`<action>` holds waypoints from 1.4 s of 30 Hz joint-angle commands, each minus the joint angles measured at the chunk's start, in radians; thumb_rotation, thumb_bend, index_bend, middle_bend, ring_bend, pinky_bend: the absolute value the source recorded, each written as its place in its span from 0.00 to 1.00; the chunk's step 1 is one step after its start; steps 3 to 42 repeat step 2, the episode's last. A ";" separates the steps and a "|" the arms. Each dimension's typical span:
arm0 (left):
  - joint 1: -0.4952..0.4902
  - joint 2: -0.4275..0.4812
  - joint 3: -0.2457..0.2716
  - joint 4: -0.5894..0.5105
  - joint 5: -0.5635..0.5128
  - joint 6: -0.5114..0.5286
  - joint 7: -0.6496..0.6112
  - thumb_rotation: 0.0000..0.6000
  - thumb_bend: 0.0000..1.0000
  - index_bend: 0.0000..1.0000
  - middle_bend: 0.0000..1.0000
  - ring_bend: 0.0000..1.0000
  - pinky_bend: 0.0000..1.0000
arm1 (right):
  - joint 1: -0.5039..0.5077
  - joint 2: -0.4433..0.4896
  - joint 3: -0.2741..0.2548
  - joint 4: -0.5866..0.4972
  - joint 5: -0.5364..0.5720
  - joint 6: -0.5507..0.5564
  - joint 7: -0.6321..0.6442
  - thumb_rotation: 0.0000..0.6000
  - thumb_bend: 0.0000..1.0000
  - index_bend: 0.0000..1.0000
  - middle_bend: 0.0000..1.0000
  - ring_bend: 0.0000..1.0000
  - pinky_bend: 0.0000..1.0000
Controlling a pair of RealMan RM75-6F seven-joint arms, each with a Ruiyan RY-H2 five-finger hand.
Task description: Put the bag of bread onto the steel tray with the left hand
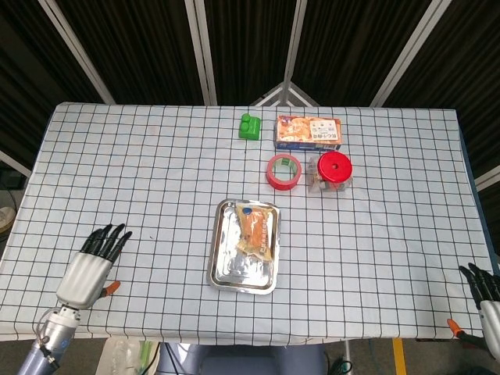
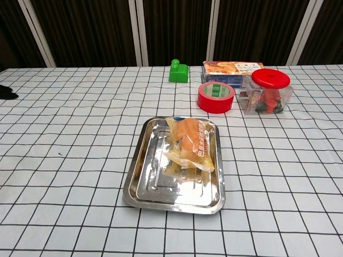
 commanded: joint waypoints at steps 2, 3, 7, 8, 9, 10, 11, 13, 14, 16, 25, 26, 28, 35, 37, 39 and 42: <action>0.070 0.031 0.006 0.086 0.115 0.070 -0.098 1.00 0.05 0.00 0.00 0.00 0.11 | 0.011 -0.039 0.000 -0.013 -0.019 -0.007 -0.080 1.00 0.30 0.00 0.00 0.00 0.00; 0.070 0.031 0.006 0.086 0.115 0.070 -0.098 1.00 0.05 0.00 0.00 0.00 0.11 | 0.011 -0.039 0.000 -0.013 -0.019 -0.007 -0.080 1.00 0.30 0.00 0.00 0.00 0.00; 0.070 0.031 0.006 0.086 0.115 0.070 -0.098 1.00 0.05 0.00 0.00 0.00 0.11 | 0.011 -0.039 0.000 -0.013 -0.019 -0.007 -0.080 1.00 0.30 0.00 0.00 0.00 0.00; 0.070 0.031 0.006 0.086 0.115 0.070 -0.098 1.00 0.05 0.00 0.00 0.00 0.11 | 0.011 -0.039 0.000 -0.013 -0.019 -0.007 -0.080 1.00 0.30 0.00 0.00 0.00 0.00; 0.070 0.031 0.006 0.086 0.115 0.070 -0.098 1.00 0.05 0.00 0.00 0.00 0.11 | 0.011 -0.039 0.000 -0.013 -0.019 -0.007 -0.080 1.00 0.30 0.00 0.00 0.00 0.00; 0.070 0.031 0.006 0.086 0.115 0.070 -0.098 1.00 0.05 0.00 0.00 0.00 0.11 | 0.011 -0.039 0.000 -0.013 -0.019 -0.007 -0.080 1.00 0.30 0.00 0.00 0.00 0.00; 0.070 0.031 0.006 0.086 0.115 0.070 -0.098 1.00 0.05 0.00 0.00 0.00 0.11 | 0.011 -0.039 0.000 -0.013 -0.019 -0.007 -0.080 1.00 0.30 0.00 0.00 0.00 0.00; 0.070 0.031 0.006 0.086 0.115 0.070 -0.098 1.00 0.05 0.00 0.00 0.00 0.11 | 0.011 -0.039 0.000 -0.013 -0.019 -0.007 -0.080 1.00 0.30 0.00 0.00 0.00 0.00; 0.070 0.031 0.006 0.086 0.115 0.070 -0.098 1.00 0.05 0.00 0.00 0.00 0.11 | 0.011 -0.039 0.000 -0.013 -0.019 -0.007 -0.080 1.00 0.30 0.00 0.00 0.00 0.00; 0.070 0.031 0.006 0.086 0.115 0.070 -0.098 1.00 0.05 0.00 0.00 0.00 0.11 | 0.011 -0.039 0.000 -0.013 -0.019 -0.007 -0.080 1.00 0.30 0.00 0.00 0.00 0.00; 0.070 0.031 0.006 0.086 0.115 0.070 -0.098 1.00 0.05 0.00 0.00 0.00 0.11 | 0.011 -0.039 0.000 -0.013 -0.019 -0.007 -0.080 1.00 0.30 0.00 0.00 0.00 0.00; 0.070 0.031 0.006 0.086 0.115 0.070 -0.098 1.00 0.05 0.00 0.00 0.00 0.11 | 0.011 -0.039 0.000 -0.013 -0.019 -0.007 -0.080 1.00 0.30 0.00 0.00 0.00 0.00; 0.070 0.031 0.006 0.086 0.115 0.070 -0.098 1.00 0.05 0.00 0.00 0.00 0.11 | 0.011 -0.039 0.000 -0.013 -0.019 -0.007 -0.080 1.00 0.30 0.00 0.00 0.00 0.00; 0.070 0.031 0.006 0.086 0.115 0.070 -0.098 1.00 0.05 0.00 0.00 0.00 0.11 | 0.011 -0.039 0.000 -0.013 -0.019 -0.007 -0.080 1.00 0.30 0.00 0.00 0.00 0.00; 0.070 0.031 0.006 0.086 0.115 0.070 -0.098 1.00 0.05 0.00 0.00 0.00 0.11 | 0.011 -0.039 0.000 -0.013 -0.019 -0.007 -0.080 1.00 0.30 0.00 0.00 0.00 0.00; 0.070 0.031 0.006 0.086 0.115 0.070 -0.098 1.00 0.05 0.00 0.00 0.00 0.11 | 0.011 -0.039 0.000 -0.013 -0.019 -0.007 -0.080 1.00 0.30 0.00 0.00 0.00 0.00; 0.070 0.031 0.006 0.086 0.115 0.070 -0.098 1.00 0.05 0.00 0.00 0.00 0.11 | 0.011 -0.039 0.000 -0.013 -0.019 -0.007 -0.080 1.00 0.30 0.00 0.00 0.00 0.00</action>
